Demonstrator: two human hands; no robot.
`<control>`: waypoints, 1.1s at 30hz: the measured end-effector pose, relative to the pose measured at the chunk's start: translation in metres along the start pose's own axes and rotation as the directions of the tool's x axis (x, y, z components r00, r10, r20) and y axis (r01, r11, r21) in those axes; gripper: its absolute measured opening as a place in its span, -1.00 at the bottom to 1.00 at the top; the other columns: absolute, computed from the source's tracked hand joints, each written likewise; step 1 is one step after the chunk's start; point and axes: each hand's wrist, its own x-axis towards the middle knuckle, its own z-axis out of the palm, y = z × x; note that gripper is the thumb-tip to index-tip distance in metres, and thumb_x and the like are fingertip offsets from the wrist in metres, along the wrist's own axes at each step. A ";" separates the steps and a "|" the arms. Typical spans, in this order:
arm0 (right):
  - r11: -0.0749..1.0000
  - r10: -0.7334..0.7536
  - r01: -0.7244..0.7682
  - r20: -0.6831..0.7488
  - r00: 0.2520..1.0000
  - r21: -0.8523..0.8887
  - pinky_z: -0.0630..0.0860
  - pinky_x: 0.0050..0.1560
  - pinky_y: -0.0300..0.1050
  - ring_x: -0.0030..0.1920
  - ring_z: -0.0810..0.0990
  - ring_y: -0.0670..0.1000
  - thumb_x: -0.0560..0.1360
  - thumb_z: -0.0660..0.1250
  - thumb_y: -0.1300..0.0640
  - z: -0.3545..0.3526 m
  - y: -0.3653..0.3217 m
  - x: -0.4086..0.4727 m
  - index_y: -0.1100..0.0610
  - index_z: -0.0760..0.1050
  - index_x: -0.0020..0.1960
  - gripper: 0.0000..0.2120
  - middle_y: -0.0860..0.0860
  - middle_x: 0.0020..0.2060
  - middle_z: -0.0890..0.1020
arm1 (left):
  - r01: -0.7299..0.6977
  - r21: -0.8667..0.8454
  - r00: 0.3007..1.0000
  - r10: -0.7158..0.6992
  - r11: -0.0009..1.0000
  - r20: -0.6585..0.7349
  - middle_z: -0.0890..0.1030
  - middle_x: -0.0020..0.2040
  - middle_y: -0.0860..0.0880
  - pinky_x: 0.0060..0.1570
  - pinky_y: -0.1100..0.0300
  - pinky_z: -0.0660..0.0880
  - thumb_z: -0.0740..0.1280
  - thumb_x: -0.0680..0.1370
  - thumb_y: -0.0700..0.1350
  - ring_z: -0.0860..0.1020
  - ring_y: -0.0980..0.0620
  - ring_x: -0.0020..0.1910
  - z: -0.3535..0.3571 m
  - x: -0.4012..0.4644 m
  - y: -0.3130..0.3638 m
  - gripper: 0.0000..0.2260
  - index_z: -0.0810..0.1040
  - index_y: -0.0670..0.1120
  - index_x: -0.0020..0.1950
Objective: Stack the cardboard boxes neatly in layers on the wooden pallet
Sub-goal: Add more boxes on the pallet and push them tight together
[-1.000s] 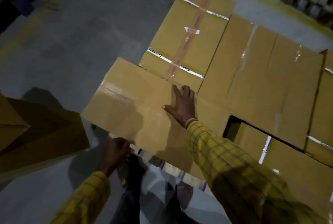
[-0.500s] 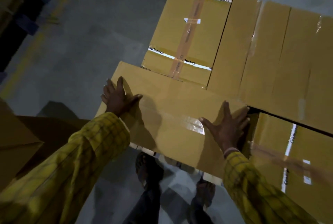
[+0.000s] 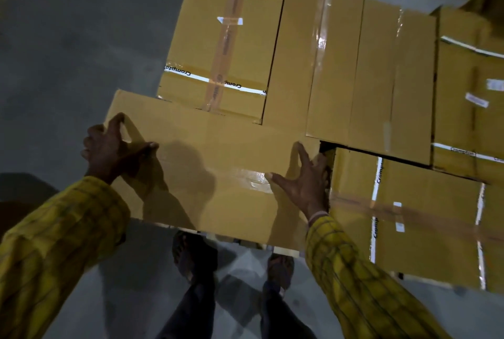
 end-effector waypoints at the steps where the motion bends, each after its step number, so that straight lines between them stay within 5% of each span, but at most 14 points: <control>1: 1.000 -0.006 0.006 0.006 1.000 0.020 0.26 0.51 0.32 0.60 0.10 0.24 0.27 0.61 -0.32 -0.002 0.001 -0.001 -0.30 0.16 0.60 0.03 0.09 0.61 -0.01 | 0.002 0.006 1.000 -0.002 1.000 0.005 0.26 0.44 -0.32 0.38 -0.37 0.28 0.57 0.31 0.35 0.30 -0.43 0.39 -0.004 -0.001 -0.003 -0.07 0.22 0.17 0.56; 8: 0.998 -0.065 0.066 -0.042 0.997 0.023 0.26 0.50 0.18 0.59 0.12 0.20 0.35 0.63 -0.16 -0.014 0.001 -0.015 -0.17 0.27 0.60 -0.07 0.13 0.60 0.06 | -0.005 0.018 0.999 0.005 1.000 0.042 0.32 0.40 -0.34 0.35 -0.36 0.37 0.55 0.27 0.37 0.35 -0.45 0.34 -0.011 -0.019 -0.025 -0.06 0.24 0.19 0.56; 16: 0.998 -0.014 0.010 -0.074 0.997 -0.063 0.30 0.46 0.27 0.49 0.26 0.31 0.36 0.64 -0.10 -0.045 0.047 0.002 -0.10 0.32 0.59 -0.12 0.14 0.55 0.15 | -0.144 -0.089 0.985 0.152 0.986 0.081 0.25 0.44 -0.30 0.39 -0.31 0.36 0.61 0.35 0.18 0.32 -0.41 0.36 0.018 -0.035 0.004 -0.10 0.27 0.11 0.60; 19: 0.992 -0.016 0.016 0.000 1.000 -0.125 0.14 0.53 0.15 0.57 0.14 0.32 0.40 0.61 -0.02 -0.041 0.060 0.014 -0.06 0.27 0.62 -0.12 0.21 0.62 0.08 | -0.165 -0.095 0.981 0.173 0.982 0.086 0.26 0.46 -0.32 0.41 -0.23 0.38 0.61 0.38 0.14 0.34 -0.40 0.37 0.029 -0.024 0.005 -0.15 0.33 0.04 0.59; 26: 0.952 -0.053 0.062 0.036 0.998 -0.299 -0.15 0.52 0.42 0.63 -0.18 0.30 0.58 0.30 -0.30 -0.026 0.075 0.010 -0.24 -0.09 0.67 -0.18 0.11 0.66 -0.28 | -0.291 0.035 0.952 0.286 0.956 0.107 0.17 0.55 -0.38 0.40 -0.37 0.34 0.58 0.37 0.22 0.25 -0.46 0.49 0.049 -0.017 -0.014 -0.07 0.23 0.08 0.64; 33: 0.971 -0.018 0.029 0.049 0.999 -0.239 -0.04 0.46 0.58 0.63 -0.27 0.31 0.55 0.06 -0.47 -0.013 0.086 0.011 -0.34 -0.28 0.61 -0.21 0.03 0.63 -0.37 | -0.344 0.180 0.937 0.327 0.921 0.118 -0.02 0.61 -0.43 0.42 -0.42 0.24 0.53 0.47 0.17 0.08 -0.50 0.56 0.056 -0.014 -0.012 -0.12 0.16 0.06 0.68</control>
